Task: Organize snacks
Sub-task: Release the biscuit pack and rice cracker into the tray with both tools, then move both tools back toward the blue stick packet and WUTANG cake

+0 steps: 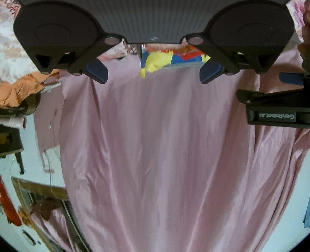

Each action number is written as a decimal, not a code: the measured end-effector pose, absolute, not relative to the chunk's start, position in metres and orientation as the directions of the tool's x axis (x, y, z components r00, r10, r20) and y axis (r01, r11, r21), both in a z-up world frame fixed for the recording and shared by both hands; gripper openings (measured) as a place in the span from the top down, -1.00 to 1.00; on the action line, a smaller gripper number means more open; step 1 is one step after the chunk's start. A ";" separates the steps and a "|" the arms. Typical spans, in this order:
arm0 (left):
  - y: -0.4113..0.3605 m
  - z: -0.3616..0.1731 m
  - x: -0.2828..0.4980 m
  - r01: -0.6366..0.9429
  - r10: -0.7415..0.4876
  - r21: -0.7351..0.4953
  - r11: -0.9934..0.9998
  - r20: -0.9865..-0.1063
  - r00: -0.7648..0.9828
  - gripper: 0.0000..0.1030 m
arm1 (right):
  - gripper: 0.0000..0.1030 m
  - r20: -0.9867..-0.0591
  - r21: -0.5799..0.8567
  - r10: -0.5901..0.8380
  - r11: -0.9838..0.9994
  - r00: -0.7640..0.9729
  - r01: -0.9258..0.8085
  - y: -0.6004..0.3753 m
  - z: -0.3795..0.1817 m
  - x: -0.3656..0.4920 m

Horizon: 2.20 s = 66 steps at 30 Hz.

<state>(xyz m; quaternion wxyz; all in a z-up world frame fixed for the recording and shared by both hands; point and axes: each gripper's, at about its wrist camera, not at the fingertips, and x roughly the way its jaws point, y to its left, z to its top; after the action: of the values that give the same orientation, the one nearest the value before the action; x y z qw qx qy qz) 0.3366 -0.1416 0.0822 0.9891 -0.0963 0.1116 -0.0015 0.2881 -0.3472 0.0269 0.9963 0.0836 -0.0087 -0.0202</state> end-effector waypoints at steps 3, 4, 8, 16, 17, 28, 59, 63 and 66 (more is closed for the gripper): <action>-0.131 0.088 0.316 -0.028 -0.020 -0.221 0.975 -0.213 0.977 -0.98 | -1.00 0.040 0.170 -0.053 0.984 0.998 0.045 -0.346 0.036 0.272; -0.128 0.090 0.309 -0.032 -0.017 -0.223 0.974 -0.215 0.977 -0.98 | -1.00 0.051 0.168 -0.052 0.985 0.997 0.042 -0.345 0.039 0.266; -0.117 0.098 0.279 -0.042 -0.002 -0.210 0.977 -0.210 0.978 -0.98 | -1.00 0.086 0.138 -0.044 0.990 0.995 0.032 -0.339 0.047 0.241; -0.096 0.105 0.223 -0.068 0.029 -0.188 0.980 -0.203 0.979 -0.98 | -1.00 0.098 0.064 -0.010 0.998 0.995 0.004 -0.320 0.057 0.198; -0.093 0.106 0.216 -0.069 0.031 -0.184 0.981 -0.205 0.978 -0.98 | -1.00 0.095 0.064 -0.006 0.998 0.995 0.000 -0.318 0.059 0.192; -0.061 0.089 0.165 -0.072 0.029 -0.175 0.982 -0.234 0.972 -0.98 | -1.00 0.092 0.024 0.037 0.999 0.995 -0.039 -0.298 0.065 0.135; 0.006 -0.020 0.142 -0.013 -0.061 -0.130 0.991 -0.548 0.834 -0.98 | -1.00 -0.298 -0.083 0.172 0.975 0.939 -0.206 -0.228 0.005 0.097; 0.002 -0.035 0.157 0.002 -0.066 -0.109 0.994 -0.584 0.809 -0.98 | -1.00 -0.352 -0.067 0.172 0.976 0.920 -0.208 -0.225 -0.006 0.108; -0.002 -0.042 0.166 0.011 -0.071 -0.106 0.994 -0.590 0.804 -0.98 | -1.00 -0.391 -0.056 0.169 0.977 0.905 -0.207 -0.224 -0.014 0.115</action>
<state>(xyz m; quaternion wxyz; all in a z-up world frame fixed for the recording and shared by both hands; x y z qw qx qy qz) 0.1659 -0.0020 -0.0416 0.9485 -0.0486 0.3122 -0.0216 0.1148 -0.2240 -0.0138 0.9747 -0.0482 0.1959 0.0963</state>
